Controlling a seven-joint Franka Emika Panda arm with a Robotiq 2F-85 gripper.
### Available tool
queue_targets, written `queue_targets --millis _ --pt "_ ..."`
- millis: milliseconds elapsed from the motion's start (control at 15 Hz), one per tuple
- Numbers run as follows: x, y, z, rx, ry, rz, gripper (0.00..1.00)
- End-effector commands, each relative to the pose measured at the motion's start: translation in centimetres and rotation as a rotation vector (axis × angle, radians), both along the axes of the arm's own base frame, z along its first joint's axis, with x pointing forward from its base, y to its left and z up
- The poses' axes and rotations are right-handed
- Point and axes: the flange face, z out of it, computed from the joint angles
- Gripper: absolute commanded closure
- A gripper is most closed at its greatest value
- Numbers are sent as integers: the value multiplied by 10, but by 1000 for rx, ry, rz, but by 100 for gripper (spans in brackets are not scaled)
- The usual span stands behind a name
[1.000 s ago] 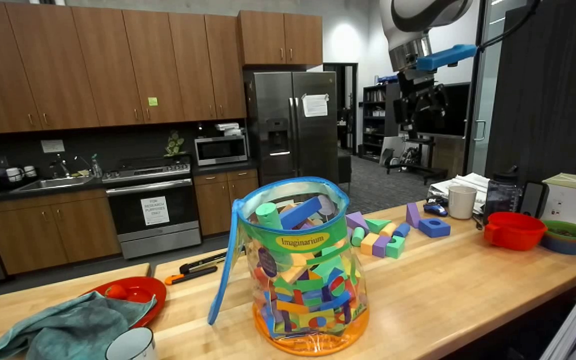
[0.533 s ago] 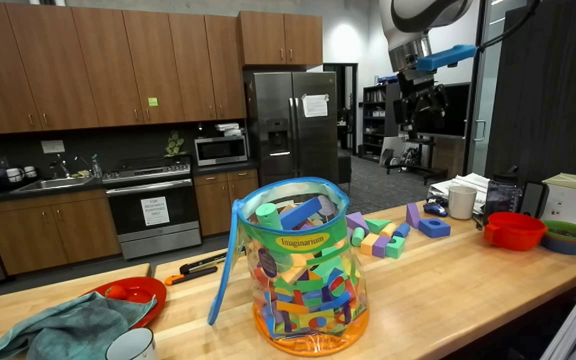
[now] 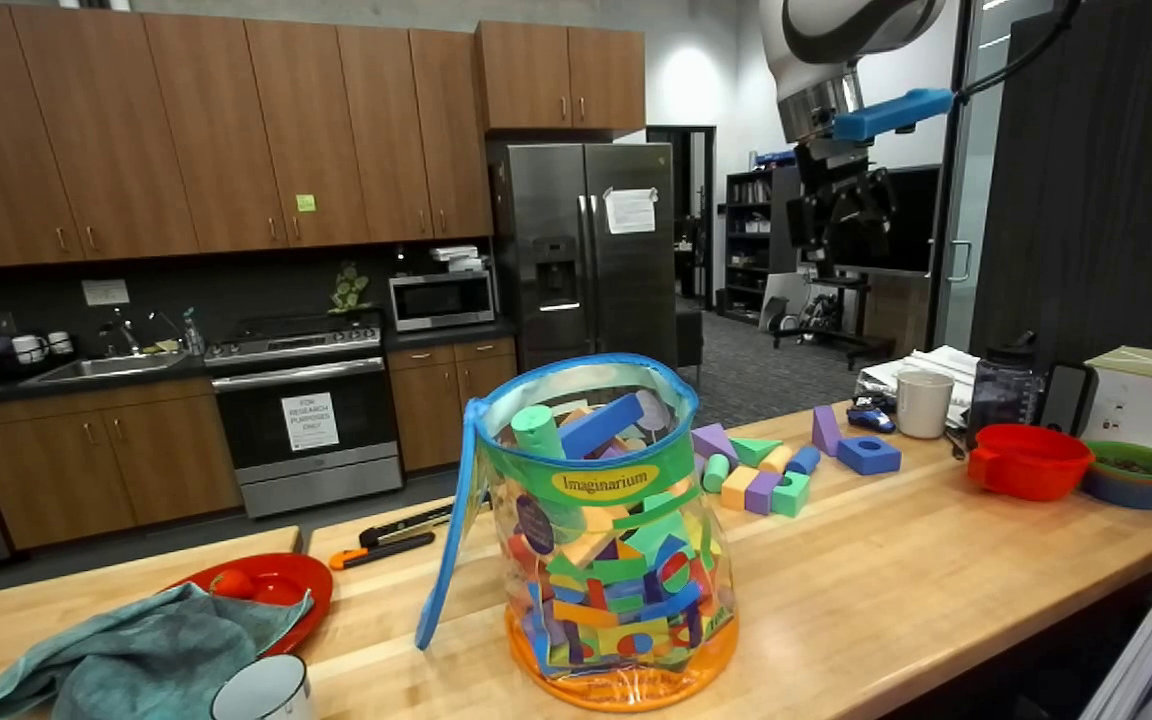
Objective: Shift one yellow block to the bag
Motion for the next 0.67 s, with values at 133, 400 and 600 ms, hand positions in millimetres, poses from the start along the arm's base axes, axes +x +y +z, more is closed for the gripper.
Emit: queue_targets --millis 133,400,600 --pt "0 0 0 0 1 0 0" --pt "3 -7 -6 7 14 -1 0" --pt "7 -25 -10 37 33 -18 0"
